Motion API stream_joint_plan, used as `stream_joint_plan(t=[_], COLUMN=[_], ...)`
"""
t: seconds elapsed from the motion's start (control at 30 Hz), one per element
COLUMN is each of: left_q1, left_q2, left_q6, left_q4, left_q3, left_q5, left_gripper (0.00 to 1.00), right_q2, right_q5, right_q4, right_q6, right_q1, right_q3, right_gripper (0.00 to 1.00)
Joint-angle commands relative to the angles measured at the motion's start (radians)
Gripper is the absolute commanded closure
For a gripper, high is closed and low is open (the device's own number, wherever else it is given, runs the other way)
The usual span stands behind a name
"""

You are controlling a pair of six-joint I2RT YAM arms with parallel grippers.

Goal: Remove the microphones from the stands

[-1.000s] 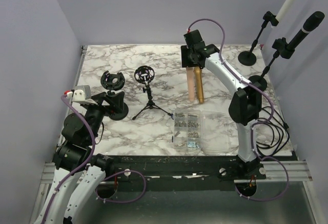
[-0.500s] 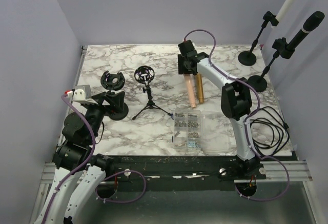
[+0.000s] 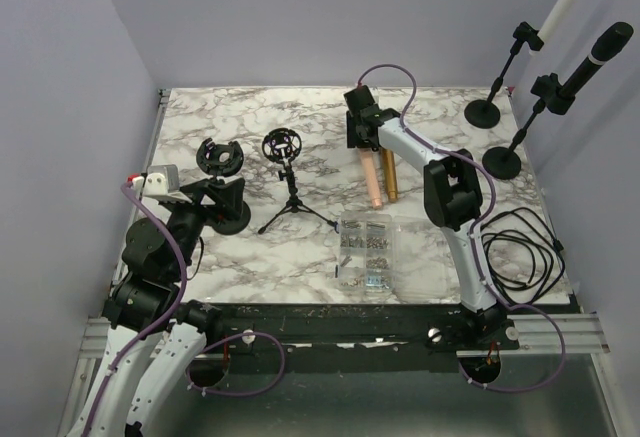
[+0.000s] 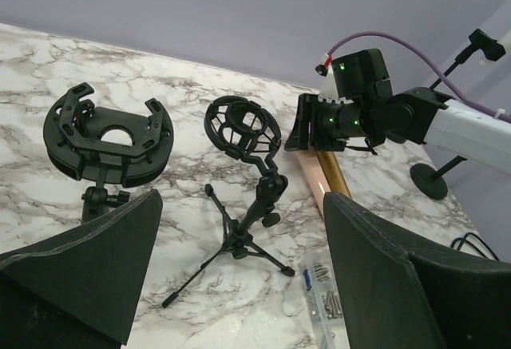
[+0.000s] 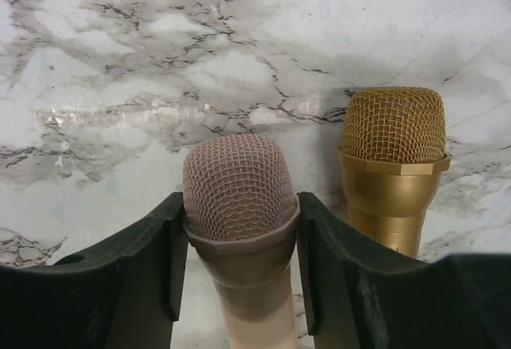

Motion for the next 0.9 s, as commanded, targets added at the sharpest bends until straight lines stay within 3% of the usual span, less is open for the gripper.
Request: stream_joint_plan(t=[0.0, 0.2, 0.4, 0.6, 0.73, 0.87], left_q1=[0.012, 0.012, 0.014, 0.022, 0.024, 0.025], left_q2=[0.013, 0.021, 0.026, 0.038, 0.033, 0.038], left_q6=[-0.006, -0.001, -0.002, -0.008, -0.009, -0.010], left_q4=[0.019, 0.002, 0.008, 0.017, 0.018, 0.025], left_q3=[-0.005, 0.001, 0.000, -0.001, -0.007, -0.007], left_q5=[0.031, 0.005, 0.016, 0.042, 0.044, 0.055], left_gripper=[0.16, 0.16, 0.16, 0.16, 0.16, 0.16], right_q2=[0.012, -0.015, -0.156, -0.471, -0.735, -0.917], right_q5=[-0.004, -0.025, -0.010, 0.109, 0.309, 0.588], right_q4=[0.046, -0.003, -0.078, 0.094, 0.395, 0.709], right_q6=[0.005, 0.002, -0.015, -0.044, -0.089, -0.171], right_q1=[-0.002, -0.002, -0.002, -0.002, -0.007, -0.022], right_q3=[0.011, 0.066, 0.102, -0.204, -0.569, -0.821], right_gripper=[0.52, 0.27, 0.24, 0.24, 0.22, 0.17])
